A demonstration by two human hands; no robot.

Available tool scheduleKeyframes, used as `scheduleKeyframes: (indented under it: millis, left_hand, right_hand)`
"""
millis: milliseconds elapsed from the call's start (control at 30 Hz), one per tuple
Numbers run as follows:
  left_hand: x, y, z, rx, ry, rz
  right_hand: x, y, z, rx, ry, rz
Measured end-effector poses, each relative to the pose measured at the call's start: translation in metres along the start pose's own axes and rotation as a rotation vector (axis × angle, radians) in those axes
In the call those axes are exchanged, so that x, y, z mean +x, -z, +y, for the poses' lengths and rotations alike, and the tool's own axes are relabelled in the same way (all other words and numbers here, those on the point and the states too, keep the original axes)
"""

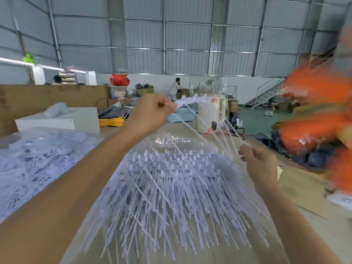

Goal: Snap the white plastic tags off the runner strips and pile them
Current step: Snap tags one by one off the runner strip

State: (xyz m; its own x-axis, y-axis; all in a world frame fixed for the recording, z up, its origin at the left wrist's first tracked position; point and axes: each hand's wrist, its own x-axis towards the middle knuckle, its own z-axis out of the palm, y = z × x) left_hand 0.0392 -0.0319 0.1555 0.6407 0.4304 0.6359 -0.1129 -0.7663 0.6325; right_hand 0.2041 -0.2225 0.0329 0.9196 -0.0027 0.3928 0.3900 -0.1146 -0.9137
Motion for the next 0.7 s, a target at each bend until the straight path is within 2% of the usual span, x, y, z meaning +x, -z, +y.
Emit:
scheduleKeyframes:
  millis: [133,200,267,333,433,533,600,700]
  left_hand:
    - [-0.007,0.012,0.007,-0.159,-0.095,0.134]
    - [-0.011,0.015,0.006,-0.214,-0.118,0.155]
    - [-0.016,0.018,-0.003,-0.231,-0.098,0.05]
    - [-0.026,0.018,-0.019,-0.193,-0.029,-0.171]
    - [-0.042,0.008,-0.046,0.108,-0.043,-0.458]
    - [-0.053,-0.008,-0.061,0.496,-0.15,-0.616]
    - [-0.057,-0.018,-0.06,0.645,-0.224,-0.61]
    - [-0.06,-0.024,-0.05,0.71,-0.352,-0.483]
  right_hand:
    - [-0.003,0.001,-0.008,0.261,-0.088,-0.066]
    - [-0.003,0.003,-0.009,0.31,-0.115,-0.107]
    - [-0.004,0.004,-0.009,0.354,-0.158,-0.149]
    - [-0.004,0.005,-0.01,0.442,-0.241,-0.254]
    - [-0.004,0.007,-0.013,0.51,-0.432,-0.575]
    - [-0.005,0.008,-0.01,0.412,-0.538,-0.778]
    - [-0.005,0.012,-0.007,0.291,-0.513,-0.825]
    - [-0.002,0.025,-0.002,0.179,-0.365,-0.902]
